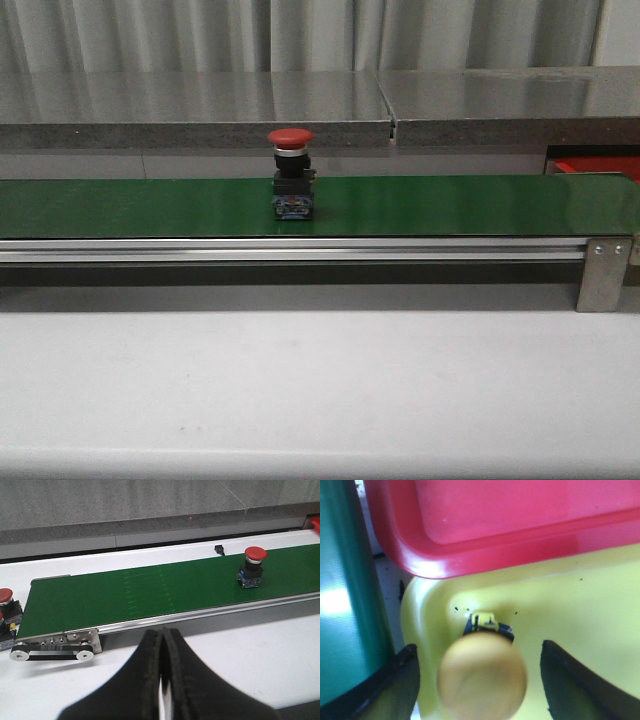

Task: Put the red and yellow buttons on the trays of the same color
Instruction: 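Open the right gripper and move it back over the belt, then grasp the red button on the belt with the right gripper and lift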

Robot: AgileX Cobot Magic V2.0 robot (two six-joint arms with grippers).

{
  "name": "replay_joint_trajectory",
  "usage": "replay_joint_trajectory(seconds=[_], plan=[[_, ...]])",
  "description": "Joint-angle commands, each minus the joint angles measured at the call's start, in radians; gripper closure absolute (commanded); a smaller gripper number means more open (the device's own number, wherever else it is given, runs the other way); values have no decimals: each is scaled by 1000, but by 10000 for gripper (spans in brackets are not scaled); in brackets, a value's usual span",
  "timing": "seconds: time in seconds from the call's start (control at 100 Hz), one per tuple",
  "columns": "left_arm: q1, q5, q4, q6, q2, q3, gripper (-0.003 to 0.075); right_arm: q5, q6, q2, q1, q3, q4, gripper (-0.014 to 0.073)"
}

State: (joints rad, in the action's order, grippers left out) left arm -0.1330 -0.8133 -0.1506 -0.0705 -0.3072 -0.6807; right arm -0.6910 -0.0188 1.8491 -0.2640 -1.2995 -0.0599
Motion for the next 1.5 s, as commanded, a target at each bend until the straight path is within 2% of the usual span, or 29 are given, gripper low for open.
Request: replay_joint_trajectory(seconds=[0.0, 0.38, 0.73, 1.07, 1.2, 1.36, 1.49], plan=[[-9, 73, -9, 2, -12, -23, 741, 44, 1, -86, -7, -5, -1, 73], [-9, 73, -9, 2, -12, -23, 741, 80, 25, -282, 15, 67, -3, 73], [-9, 73, -9, 2, -12, -23, 741, 36, 70, -308, 241, 56, -2, 73], [-9, 73, -9, 2, -12, -23, 741, -160, 170, -240, 448, -96, -17, 73], [-9, 73, -9, 2, -12, -23, 741, -237, 230, -185, 491, -174, -66, 73], [-9, 73, -9, 2, -12, -23, 741, -272, 345, -126, 529, -242, -161, 73], [-9, 73, -9, 2, -12, -23, 741, -288, 394, -79, 549, -289, -182, 73]])
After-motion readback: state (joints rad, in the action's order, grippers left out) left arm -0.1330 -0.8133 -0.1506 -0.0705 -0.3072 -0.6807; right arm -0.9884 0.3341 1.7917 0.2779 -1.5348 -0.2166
